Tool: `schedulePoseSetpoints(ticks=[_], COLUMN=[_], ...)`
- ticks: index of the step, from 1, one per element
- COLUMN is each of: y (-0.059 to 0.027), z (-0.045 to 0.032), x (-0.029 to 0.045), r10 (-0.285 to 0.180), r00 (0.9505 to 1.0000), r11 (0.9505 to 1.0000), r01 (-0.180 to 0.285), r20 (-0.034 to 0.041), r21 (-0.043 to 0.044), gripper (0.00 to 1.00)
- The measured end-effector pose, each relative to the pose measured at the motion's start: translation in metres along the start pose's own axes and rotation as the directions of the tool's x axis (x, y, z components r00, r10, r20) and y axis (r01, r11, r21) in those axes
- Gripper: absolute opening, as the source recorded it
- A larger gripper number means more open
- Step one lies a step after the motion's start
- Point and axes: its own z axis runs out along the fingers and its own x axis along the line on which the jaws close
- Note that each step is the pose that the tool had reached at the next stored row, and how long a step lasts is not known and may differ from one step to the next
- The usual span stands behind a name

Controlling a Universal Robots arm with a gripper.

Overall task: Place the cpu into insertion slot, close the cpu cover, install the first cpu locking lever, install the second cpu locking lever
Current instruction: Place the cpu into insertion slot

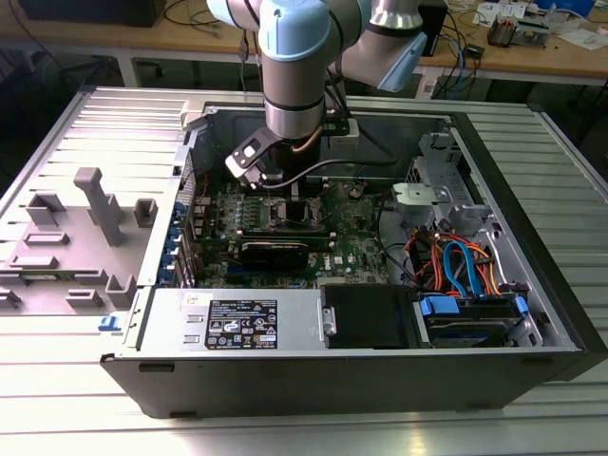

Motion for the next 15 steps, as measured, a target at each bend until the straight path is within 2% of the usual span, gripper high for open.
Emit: schedulePoseSetpoints(ticks=[2,3,15], y=[0.0001,0.0000,0.0001], z=[0.0004,0.0002,-0.0004], x=[0.0002,0.0001,0.0001], r10=[0.000,0.000,0.000], r00=[1.0000,1.0000,1.0000], r11=[1.0000,1.0000,1.0000], r01=[0.000,0.000,0.000], r20=[-0.0009,-0.0004,0.0014], r21=[-0.0005,-0.0003,-0.0001], gripper=[0.55,0.61,0.61])
